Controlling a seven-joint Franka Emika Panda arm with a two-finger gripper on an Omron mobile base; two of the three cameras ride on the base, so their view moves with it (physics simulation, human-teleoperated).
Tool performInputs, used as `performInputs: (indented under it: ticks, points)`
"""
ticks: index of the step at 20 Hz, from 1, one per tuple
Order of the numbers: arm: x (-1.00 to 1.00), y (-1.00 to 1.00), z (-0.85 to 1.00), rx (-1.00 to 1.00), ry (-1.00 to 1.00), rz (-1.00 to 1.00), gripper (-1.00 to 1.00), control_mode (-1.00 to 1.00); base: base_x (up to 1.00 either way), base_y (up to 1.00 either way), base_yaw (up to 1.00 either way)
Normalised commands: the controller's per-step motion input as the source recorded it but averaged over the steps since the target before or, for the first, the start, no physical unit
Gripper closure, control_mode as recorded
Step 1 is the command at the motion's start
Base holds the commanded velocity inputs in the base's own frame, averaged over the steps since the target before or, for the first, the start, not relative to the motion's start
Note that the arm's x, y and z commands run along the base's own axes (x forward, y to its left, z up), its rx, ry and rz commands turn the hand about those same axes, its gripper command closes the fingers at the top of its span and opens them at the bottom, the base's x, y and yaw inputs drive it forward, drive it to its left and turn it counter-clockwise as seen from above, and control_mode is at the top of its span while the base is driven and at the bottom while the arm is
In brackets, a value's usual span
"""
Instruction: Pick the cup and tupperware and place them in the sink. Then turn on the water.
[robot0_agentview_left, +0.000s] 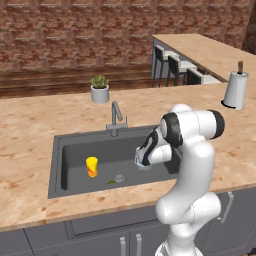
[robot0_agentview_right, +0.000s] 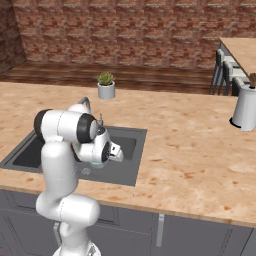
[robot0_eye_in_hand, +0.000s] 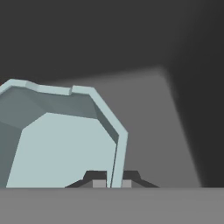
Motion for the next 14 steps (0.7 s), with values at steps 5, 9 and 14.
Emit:
performInputs:
  ticks: [5,9,14]
  points:
    - [0.31,0.0,-0.25,0.0,0.0,0.0,1.0,-1.0,0.0,0.0,0.0]
    - [0.31,0.0,-0.25,0.0,0.0,0.0,1.0,-1.0,0.0,0.0,0.0]
    - [0.17,0.0,-0.3,0.0,0.0,0.0,1.0,-1.0,0.0,0.0,0.0]
